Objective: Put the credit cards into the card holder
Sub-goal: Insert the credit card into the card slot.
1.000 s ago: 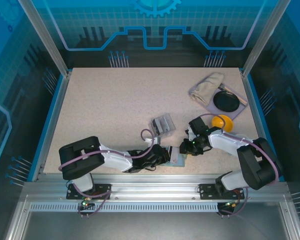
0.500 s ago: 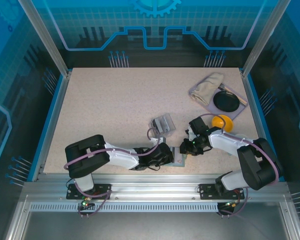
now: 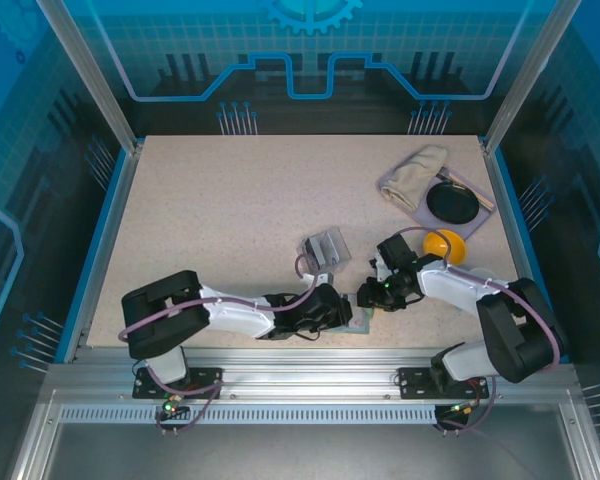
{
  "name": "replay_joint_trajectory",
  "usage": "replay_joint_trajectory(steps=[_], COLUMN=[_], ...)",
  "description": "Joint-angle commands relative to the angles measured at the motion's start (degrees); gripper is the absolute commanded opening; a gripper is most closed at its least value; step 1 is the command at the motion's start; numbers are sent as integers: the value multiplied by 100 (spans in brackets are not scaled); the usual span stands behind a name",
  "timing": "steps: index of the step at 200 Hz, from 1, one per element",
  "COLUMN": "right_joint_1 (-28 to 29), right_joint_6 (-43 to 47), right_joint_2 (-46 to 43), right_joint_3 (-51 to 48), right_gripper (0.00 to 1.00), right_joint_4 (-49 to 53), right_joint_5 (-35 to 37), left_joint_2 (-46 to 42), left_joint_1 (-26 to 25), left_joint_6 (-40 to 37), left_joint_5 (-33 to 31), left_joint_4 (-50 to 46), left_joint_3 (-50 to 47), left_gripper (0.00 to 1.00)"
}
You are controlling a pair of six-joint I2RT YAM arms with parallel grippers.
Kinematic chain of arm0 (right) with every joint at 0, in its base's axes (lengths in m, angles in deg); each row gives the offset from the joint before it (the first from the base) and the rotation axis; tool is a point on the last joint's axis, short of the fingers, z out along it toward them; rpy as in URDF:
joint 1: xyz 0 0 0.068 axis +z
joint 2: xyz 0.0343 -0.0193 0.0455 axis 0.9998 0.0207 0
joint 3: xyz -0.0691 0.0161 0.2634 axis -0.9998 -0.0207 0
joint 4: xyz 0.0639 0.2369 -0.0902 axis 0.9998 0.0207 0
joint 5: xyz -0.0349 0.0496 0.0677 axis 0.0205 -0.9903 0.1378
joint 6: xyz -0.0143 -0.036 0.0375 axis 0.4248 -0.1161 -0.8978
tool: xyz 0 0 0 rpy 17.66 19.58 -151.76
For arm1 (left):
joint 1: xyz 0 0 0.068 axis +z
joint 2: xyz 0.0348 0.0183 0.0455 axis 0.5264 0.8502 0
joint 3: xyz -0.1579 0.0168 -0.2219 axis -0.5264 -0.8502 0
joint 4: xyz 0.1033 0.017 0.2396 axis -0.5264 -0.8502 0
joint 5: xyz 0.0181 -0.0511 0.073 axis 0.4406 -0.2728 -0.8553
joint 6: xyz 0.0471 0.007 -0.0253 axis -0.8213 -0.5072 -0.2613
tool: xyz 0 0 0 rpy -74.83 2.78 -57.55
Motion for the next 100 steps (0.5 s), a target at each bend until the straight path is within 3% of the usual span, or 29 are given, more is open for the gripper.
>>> replay_joint_trajectory(steps=[1, 59, 100], right_joint_1=[76, 292, 330], right_joint_6=[44, -171, -484], right_joint_2=[-63, -350, -613], right_joint_3=[-12, 255, 224], right_gripper=[38, 42, 48], right_joint_4=[365, 1262, 1666], right_joint_5=[671, 1775, 2379], left_joint_2=[-504, -1307, -1325], left_joint_1=[-49, 242, 690], left_joint_6=[-308, -448, -608], left_joint_5=[-203, -631, -191], left_joint_4=[-540, -1575, -1862], left_joint_3=[-69, -256, -313], left_gripper=[34, 41, 46])
